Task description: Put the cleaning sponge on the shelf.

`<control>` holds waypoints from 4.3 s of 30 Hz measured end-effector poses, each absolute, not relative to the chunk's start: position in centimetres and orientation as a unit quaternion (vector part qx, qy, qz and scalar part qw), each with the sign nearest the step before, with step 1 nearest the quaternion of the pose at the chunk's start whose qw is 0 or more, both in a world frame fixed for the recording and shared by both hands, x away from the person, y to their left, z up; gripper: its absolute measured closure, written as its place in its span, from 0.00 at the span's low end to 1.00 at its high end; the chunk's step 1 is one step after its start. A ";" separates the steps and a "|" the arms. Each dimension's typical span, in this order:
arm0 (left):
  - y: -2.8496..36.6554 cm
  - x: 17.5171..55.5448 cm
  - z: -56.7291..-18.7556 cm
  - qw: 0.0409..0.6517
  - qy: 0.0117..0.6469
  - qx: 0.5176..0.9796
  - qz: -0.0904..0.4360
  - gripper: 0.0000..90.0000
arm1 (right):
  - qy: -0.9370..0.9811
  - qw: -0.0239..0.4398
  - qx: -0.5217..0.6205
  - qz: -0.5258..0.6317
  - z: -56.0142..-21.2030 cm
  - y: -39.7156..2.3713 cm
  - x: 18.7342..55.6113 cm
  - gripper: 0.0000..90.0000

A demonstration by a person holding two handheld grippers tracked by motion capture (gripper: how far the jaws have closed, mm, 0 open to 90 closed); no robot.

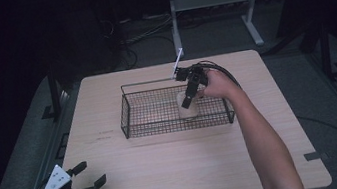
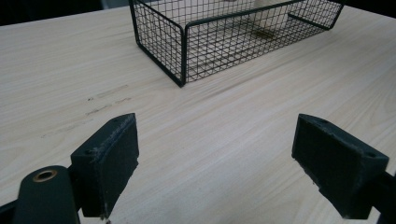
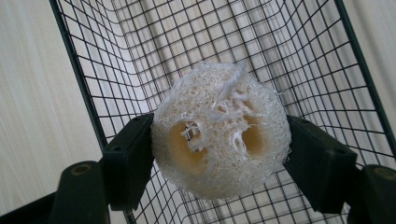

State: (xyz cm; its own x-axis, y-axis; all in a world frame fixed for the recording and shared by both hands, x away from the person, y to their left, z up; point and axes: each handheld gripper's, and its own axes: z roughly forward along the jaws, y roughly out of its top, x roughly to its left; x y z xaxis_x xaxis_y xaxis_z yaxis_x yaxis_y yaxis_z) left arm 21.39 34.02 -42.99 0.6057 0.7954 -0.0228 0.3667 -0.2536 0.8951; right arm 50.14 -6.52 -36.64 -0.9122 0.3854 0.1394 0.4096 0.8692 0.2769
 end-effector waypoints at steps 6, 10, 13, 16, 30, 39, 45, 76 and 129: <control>33.9 21.4 -43.0 0.475 0.382 0.760 0.225 0.16 | -0.966 0.043 -0.205 -0.155 -37.3 -6.7 50.2 0.30; 33.9 21.4 -43.0 0.474 0.382 0.761 0.225 0.15 | -0.966 0.045 -0.206 -0.150 -37.7 -6.7 50.2 0.30; 33.9 21.4 -43.0 0.475 0.383 0.760 0.224 0.15 | -0.966 0.047 -0.205 -0.153 -37.8 -6.6 50.2 0.30; 33.9 21.4 -43.0 0.474 0.384 0.760 0.224 0.16 | -0.966 0.048 -0.205 -0.152 -37.9 -6.6 50.2 0.30; 33.9 21.4 -43.0 0.473 0.381 0.762 0.224 0.15 | -0.966 0.052 -0.203 -0.152 -38.5 -6.2 50.3 0.29; 33.9 21.5 -43.1 0.472 0.380 0.763 0.223 0.15 | -0.965 0.047 -0.209 -0.149 -38.1 -6.1 50.0 0.23; 33.9 21.5 -43.1 0.475 0.381 0.761 0.222 0.15 | -0.964 0.047 -0.211 -0.157 -37.4 -6.3 49.7 0.20; 33.6 21.4 -43.1 0.472 0.377 0.766 0.220 0.15 | -0.958 0.025 -0.214 -0.188 -34.0 -9.4 47.0 0.19; 33.3 21.3 -43.1 0.469 0.375 0.769 0.220 0.15 | -0.960 0.049 -0.186 -0.205 -35.9 -10.9 40.3 0.18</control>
State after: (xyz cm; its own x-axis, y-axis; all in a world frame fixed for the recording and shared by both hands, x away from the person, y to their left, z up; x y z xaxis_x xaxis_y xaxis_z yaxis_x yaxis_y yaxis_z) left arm 21.34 33.31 -43.10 0.6226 0.7825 -0.0136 0.3701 -0.2791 0.8861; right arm 40.28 -10.90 -35.87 -0.9258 0.3370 0.1710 0.3775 0.8466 0.3752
